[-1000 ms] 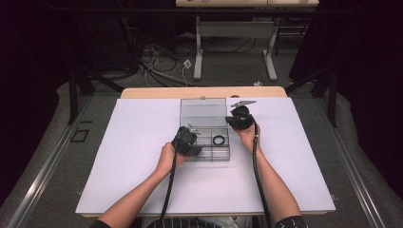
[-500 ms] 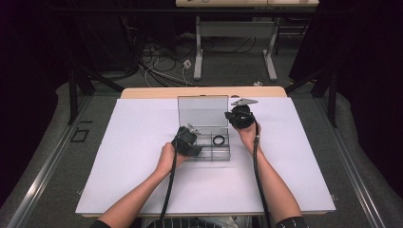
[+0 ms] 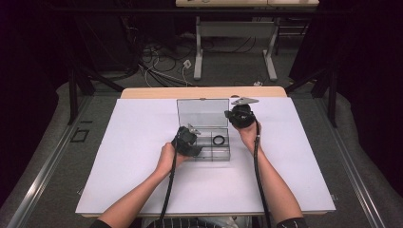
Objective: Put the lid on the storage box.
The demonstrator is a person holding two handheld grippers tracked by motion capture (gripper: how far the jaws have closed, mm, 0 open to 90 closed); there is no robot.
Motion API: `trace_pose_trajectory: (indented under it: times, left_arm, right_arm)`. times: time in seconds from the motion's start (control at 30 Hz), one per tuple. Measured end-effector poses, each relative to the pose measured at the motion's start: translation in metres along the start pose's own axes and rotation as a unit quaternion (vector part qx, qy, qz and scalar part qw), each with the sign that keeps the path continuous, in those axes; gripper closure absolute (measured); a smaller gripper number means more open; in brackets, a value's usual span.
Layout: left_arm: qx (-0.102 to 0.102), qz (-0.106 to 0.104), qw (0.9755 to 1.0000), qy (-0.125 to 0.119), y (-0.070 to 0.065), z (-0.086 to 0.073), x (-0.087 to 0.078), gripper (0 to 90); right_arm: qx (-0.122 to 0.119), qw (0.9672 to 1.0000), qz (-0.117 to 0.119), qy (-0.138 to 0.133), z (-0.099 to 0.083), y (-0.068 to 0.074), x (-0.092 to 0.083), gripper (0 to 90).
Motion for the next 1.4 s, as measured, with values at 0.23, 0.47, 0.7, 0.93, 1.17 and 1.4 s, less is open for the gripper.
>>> trace_pose_trajectory:
  times: [0.23,0.47,0.7,0.93,1.17,1.4]
  left_arm:
    - [-0.027,0.028,0.9983,-0.044,0.014,0.003,-0.010,33.8]
    - [-0.089,0.085,0.9827,-0.138,0.058,0.020,-0.046,23.6]
    - [-0.078,0.062,0.9809,-0.167,0.090,0.033,-0.047,50.0]
    - [-0.063,0.044,0.9822,-0.171,0.089,0.027,-0.051,67.7]
    - [-0.061,0.037,0.9819,-0.176,0.087,0.023,-0.054,69.2]
    - [-0.046,0.033,0.9823,-0.179,0.085,0.019,-0.058,69.4]
  right_arm:
    - [0.000,1.0000,0.005,0.002,0.001,0.001,-0.002,90.0]
    - [-0.002,0.9999,0.013,0.003,0.002,0.001,-0.005,90.0]
    - [-0.011,0.9998,0.013,0.008,0.002,0.004,-0.009,90.0]
    - [-0.018,0.9997,0.009,0.012,0.004,0.006,-0.021,90.0]
    - [-0.026,0.9994,0.002,0.023,0.007,0.010,-0.048,82.0]
    - [-0.049,0.9979,0.025,0.035,0.009,0.020,-0.067,66.8]
Point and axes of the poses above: each handheld gripper's, and its own axes: x roughly forward along the jaws, z roughly out of its top, y roughly to its left, the point moved 1 cm from there along x, roughly forward along the jaws, and after that the axes turned 11 degrees about z, right-handed, at the moved point
